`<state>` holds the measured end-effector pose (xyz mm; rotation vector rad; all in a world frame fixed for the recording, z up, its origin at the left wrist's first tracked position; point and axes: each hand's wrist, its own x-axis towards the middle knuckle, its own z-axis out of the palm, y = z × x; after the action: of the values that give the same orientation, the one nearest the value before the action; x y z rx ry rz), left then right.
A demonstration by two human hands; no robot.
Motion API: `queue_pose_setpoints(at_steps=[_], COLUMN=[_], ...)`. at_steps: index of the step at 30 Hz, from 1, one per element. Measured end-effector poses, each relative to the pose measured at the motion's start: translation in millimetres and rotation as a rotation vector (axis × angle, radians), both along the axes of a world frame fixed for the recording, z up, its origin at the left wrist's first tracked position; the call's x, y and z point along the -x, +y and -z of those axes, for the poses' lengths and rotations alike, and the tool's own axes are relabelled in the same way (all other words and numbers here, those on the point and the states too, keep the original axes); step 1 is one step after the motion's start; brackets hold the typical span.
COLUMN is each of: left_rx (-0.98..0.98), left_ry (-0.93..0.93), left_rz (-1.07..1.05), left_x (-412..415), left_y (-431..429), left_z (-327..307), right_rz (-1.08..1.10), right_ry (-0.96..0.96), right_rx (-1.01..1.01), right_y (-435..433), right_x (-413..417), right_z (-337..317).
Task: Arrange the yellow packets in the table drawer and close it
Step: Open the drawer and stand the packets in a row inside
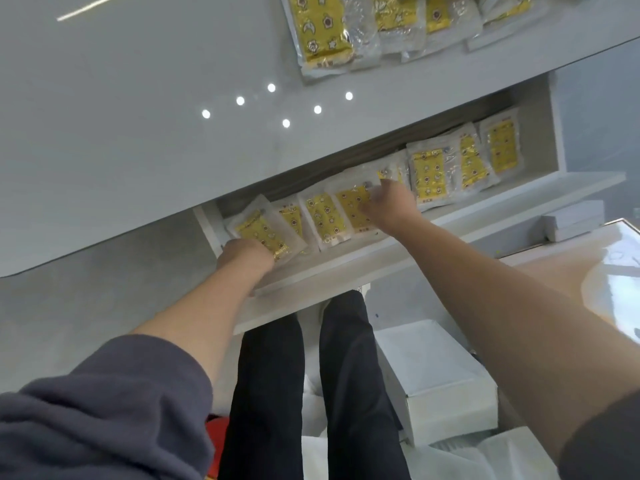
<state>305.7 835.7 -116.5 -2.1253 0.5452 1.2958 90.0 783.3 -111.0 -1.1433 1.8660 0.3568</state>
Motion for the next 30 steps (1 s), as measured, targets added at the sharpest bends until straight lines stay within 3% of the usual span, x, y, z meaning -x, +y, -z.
queue_pose_setpoints(at_steps=[2, 4, 6, 10, 14, 20, 26, 30], left_rx=[-0.004, 0.15, 0.346, 0.309, 0.307, 0.399, 0.471, 0.512], left_ry=[0.039, -0.031, -0.091, -0.067, -0.118, -0.061, 0.049, 0.021], left_rz=[0.209, 0.544, 0.7, 0.744, 0.889, 1.136, 1.347, 1.18], left_x=[-0.9, 0.1, 3.9, 6.0, 3.2, 2.7, -4.5, -7.7], left_y=[-6.9, -13.3, -17.8, -19.7, -9.5, -0.5, -1.3, -0.9], left_z=[-3.1, 0.3, 6.3, 19.7, 33.6, 33.5, 19.1, 3.4], right_rz=[-0.026, 0.038, 0.102, 0.071, -0.211, -0.718, -0.829, -0.73], right_ry=[0.044, 0.047, 0.048, 0.214, 0.429, 0.109, 0.146, 0.112], right_rx=[0.018, 0.01, 0.007, 0.061, 0.22, 0.251, 0.256, 0.264], right_y=[-8.1, -16.7, -24.4, -31.6, -19.4, 13.3, 16.1, 8.5], right_x=[13.2, 25.2, 38.4, 54.3, 43.0, -13.5, -43.1, -42.0], right_z=[2.0, 3.7, 8.1, 15.7, 12.7, 30.7, 39.0, 17.5])
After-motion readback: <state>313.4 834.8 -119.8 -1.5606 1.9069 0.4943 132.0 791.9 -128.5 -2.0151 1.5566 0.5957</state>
